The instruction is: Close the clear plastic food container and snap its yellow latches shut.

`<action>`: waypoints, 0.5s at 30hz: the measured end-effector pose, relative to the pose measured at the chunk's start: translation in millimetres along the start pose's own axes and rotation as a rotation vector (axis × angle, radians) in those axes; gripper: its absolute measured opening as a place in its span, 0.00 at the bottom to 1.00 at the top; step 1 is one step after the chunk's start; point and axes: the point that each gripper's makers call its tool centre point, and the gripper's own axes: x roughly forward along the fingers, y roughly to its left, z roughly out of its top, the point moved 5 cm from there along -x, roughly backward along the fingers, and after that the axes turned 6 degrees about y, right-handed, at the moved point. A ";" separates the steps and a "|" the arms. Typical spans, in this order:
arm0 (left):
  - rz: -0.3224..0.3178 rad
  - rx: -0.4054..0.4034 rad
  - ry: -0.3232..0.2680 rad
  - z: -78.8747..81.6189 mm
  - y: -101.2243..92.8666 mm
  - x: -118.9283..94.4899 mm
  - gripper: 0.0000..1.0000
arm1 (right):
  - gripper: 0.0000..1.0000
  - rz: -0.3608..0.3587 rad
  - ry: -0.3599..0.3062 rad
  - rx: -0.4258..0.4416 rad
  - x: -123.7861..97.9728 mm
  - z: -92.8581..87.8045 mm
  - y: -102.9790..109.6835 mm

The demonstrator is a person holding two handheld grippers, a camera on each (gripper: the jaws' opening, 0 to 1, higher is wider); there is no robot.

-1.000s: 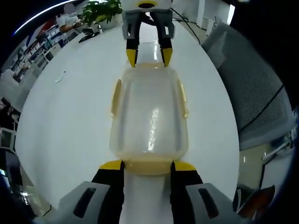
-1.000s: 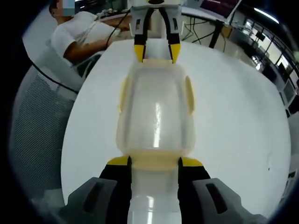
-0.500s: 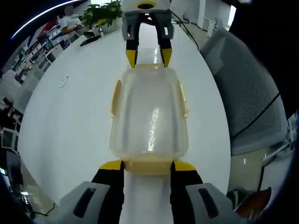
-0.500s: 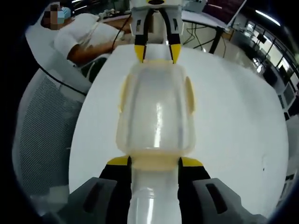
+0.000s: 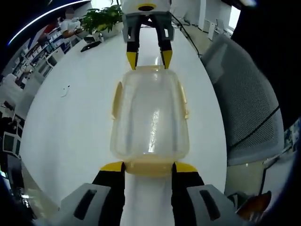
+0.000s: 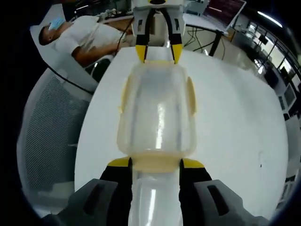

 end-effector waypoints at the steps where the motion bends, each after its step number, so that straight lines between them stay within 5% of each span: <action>1: -0.002 0.000 -0.001 3.0 0.1 0.0 0.32 | 0.35 -0.001 0.003 0.001 -1.8 -2.1 0.3; 15: 0.003 0.025 -0.025 39.6 2.8 6.7 0.32 | 0.35 -0.016 0.026 0.017 -21.8 -33.2 2.8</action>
